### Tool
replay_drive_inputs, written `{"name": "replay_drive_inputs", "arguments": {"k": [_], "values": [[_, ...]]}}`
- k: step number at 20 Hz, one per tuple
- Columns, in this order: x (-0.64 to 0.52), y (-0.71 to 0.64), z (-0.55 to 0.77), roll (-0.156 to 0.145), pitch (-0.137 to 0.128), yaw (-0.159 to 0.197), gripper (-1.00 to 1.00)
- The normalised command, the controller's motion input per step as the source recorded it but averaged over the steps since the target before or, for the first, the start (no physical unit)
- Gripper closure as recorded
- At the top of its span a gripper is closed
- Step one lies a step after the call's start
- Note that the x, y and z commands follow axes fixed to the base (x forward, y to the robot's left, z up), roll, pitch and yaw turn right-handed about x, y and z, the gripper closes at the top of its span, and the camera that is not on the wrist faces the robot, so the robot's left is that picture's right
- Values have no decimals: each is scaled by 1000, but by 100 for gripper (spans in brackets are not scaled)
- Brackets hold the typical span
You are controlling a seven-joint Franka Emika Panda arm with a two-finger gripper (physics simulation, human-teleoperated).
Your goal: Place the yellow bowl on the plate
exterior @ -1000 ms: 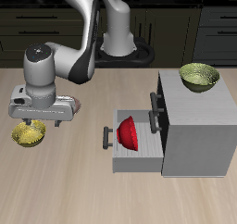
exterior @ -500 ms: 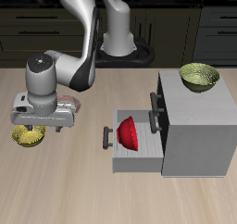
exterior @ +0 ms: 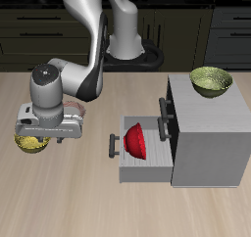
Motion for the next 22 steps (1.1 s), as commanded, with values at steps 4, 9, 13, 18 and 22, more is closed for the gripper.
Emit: {"name": "replay_drive_inputs", "arguments": {"k": [4, 9, 13, 18, 22], "values": [[-6, 63, 81, 16, -12, 9, 100], [-39, -21, 157, -2, 1, -44, 100], [-89, 75, 248, -22, 2, 44, 100], [-196, 40, 345, -4, 6, -5, 100], [-289, 144, 360, 11, -17, -12, 100]]}}
